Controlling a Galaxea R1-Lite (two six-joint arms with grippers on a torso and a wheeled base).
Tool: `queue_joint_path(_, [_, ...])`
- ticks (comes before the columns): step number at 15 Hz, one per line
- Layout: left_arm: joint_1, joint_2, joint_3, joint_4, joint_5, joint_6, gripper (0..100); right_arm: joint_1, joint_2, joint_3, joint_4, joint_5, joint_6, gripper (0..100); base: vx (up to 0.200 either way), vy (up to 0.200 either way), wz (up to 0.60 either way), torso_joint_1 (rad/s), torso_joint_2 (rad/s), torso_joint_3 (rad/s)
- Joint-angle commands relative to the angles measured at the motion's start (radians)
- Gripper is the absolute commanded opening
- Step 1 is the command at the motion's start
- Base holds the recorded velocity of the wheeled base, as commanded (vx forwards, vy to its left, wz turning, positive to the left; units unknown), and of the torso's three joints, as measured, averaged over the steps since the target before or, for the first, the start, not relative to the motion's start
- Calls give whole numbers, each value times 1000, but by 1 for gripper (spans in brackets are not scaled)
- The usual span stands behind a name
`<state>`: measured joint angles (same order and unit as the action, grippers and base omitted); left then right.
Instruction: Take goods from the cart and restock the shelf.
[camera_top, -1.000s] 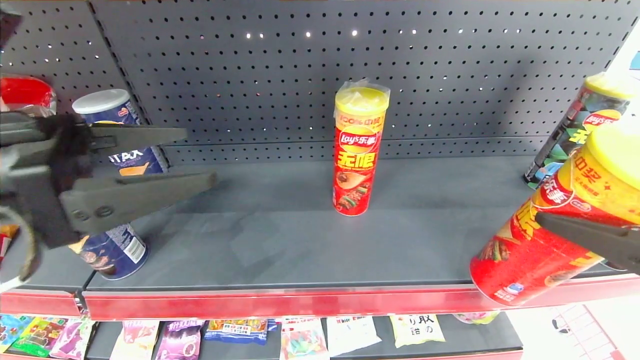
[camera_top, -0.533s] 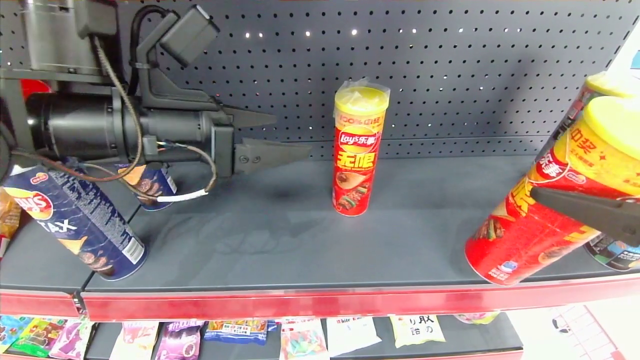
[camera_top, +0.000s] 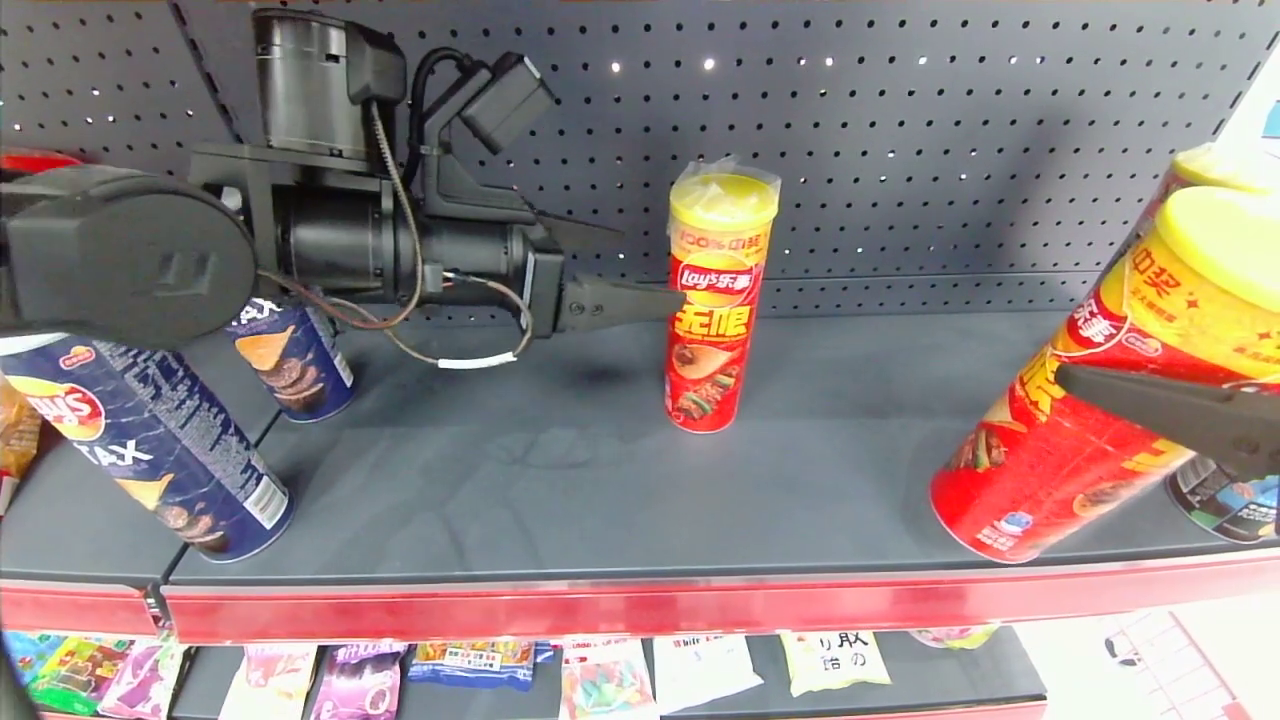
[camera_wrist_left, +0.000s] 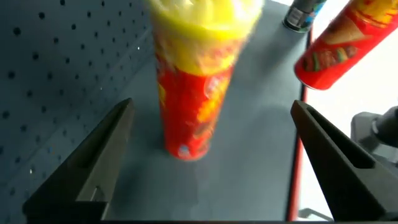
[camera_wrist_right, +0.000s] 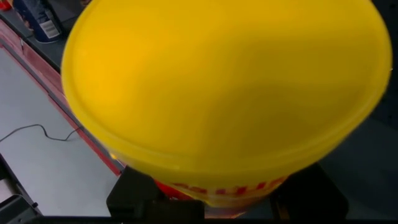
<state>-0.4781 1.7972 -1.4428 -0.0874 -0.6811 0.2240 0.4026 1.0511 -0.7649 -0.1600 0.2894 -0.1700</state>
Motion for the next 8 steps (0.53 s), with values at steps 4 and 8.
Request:
queue_joint_path(4, [-4, 119, -110, 0, -3, -2, 100, -1, 3, -1, -1, 1, 0, 0, 0, 0, 0, 0, 0, 0])
queue_joint_path(8, [-17, 174, -188, 3, -35, -3, 100, -1, 4, 1, -1, 1, 0, 0, 0, 0, 0, 0, 0, 0])
